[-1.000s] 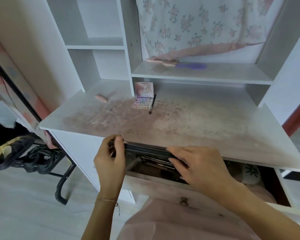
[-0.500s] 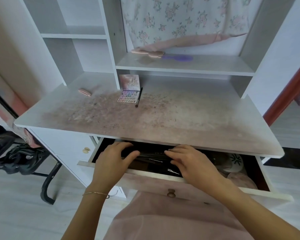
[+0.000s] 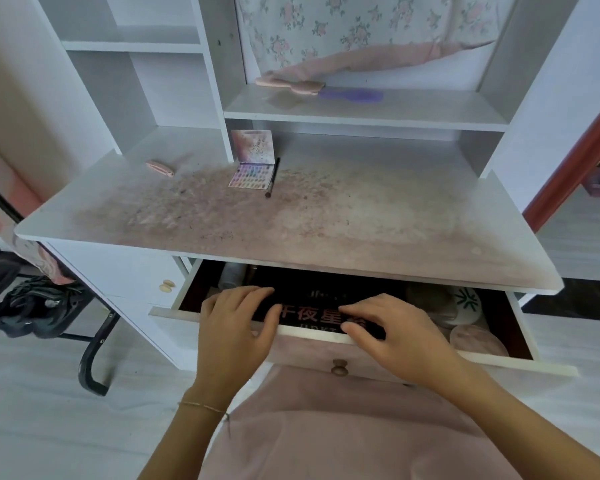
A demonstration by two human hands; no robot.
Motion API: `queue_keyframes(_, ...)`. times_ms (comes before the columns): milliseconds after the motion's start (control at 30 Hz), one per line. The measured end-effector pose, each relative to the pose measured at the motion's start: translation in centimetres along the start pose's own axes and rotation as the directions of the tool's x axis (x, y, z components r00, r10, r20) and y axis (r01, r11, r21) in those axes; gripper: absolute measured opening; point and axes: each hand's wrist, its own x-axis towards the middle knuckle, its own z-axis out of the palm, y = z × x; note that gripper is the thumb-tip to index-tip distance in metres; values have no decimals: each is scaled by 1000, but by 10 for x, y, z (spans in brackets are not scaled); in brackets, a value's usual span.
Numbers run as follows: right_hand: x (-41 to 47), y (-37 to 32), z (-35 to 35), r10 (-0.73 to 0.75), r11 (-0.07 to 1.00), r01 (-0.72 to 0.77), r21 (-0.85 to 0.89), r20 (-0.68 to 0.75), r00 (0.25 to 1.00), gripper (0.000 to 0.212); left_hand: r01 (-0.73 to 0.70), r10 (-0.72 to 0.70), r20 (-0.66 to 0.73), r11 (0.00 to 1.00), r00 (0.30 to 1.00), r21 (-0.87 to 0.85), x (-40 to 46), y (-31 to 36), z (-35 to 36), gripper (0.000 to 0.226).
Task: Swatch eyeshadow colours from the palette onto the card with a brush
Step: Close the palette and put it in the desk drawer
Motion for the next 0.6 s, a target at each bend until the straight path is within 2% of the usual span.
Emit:
queue_keyframes(67,-9,-4,4,-59,997,57,-48,-38,998,39,-47,47,-75,999,996,1,-5,2,8,28)
queue_keyframes(167,-19,1,14,-246,930,212,-299,-78,966,38,-109,112,-158,994,981,33,-12,4,22,24)
queue_keyframes(300,-18,11,24,-413,876,276,-395,-318,854,25,-121,141,-244,988,959,94,-10,3,35,27)
queue_keyframes(400,-7,17,23,-452,866,282,-413,-403,796,27,-101,133,-295,988,946,119,1,2,43,30)
queue_keyframes(600,22,29,19,-424,865,224,-449,-414,805,31,-93,147,-273,975,951,201,29,-5,57,40)
